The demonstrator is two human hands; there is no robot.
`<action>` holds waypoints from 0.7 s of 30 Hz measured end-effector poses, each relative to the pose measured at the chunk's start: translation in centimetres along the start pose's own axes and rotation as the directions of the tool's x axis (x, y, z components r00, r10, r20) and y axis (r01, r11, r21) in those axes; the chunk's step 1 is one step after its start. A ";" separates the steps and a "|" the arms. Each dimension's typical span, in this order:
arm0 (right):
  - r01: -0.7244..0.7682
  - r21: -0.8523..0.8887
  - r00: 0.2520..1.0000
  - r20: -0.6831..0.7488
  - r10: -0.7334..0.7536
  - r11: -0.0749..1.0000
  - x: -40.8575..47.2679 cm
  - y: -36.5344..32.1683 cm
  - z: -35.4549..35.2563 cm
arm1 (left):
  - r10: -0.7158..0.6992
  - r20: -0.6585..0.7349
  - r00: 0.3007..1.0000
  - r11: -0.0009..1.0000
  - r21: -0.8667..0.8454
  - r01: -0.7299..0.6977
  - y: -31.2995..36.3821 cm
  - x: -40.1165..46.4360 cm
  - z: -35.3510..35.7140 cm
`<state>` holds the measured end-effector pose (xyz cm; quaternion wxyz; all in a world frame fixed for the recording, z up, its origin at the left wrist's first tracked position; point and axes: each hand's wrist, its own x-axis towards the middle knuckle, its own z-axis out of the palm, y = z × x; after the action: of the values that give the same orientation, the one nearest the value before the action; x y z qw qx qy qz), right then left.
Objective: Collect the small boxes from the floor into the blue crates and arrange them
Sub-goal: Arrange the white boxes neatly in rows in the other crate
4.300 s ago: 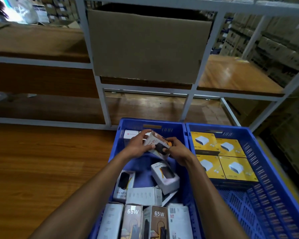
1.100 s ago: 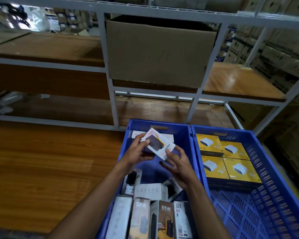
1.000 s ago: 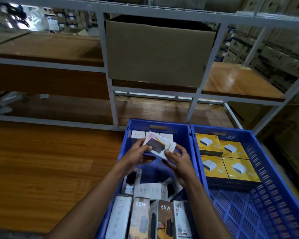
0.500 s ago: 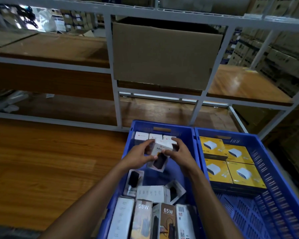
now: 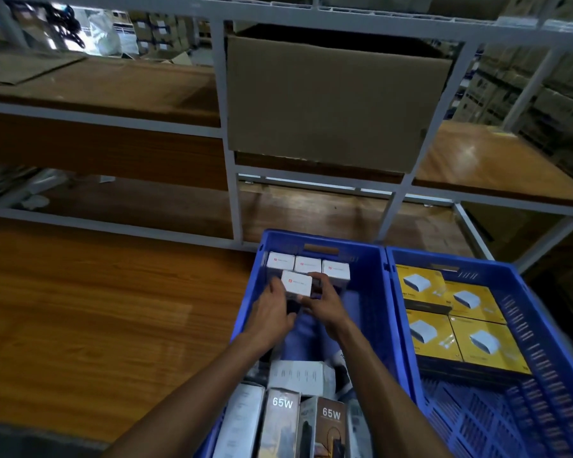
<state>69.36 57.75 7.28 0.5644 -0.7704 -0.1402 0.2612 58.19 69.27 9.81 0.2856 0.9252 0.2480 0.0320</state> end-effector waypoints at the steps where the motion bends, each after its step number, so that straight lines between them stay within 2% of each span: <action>1: 0.008 -0.031 1.000 -0.005 -0.008 0.999 1.3 1.4 0.2 | -0.002 0.047 0.999 0.999 0.050 0.000 -0.3 0.0 0.2; 5: -0.003 -0.080 1.000 0.011 0.004 0.997 2.4 1.2 1.4 | -0.027 0.235 0.972 0.991 0.135 -0.005 -1.4 0.5 0.8; 9: -0.055 -0.131 0.998 -0.027 0.052 0.990 2.4 0.1 3.0 | -0.040 0.306 0.951 0.989 0.151 -0.007 -1.4 1.7 1.7; 15: -0.259 -0.102 0.963 -0.105 0.249 0.960 4.6 3.7 4.0 | -0.095 0.388 0.917 0.978 0.209 0.013 -1.6 3.4 2.8; 21: -0.300 -0.179 0.944 0.084 0.318 0.937 3.5 1.8 3.9 | -0.157 0.424 0.892 0.955 0.296 0.027 -1.9 3.8 3.5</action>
<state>69.91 62.08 3.82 0.4424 -0.8108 -0.0696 0.3770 61.38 70.58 5.52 0.2007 0.9263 0.2224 -0.2285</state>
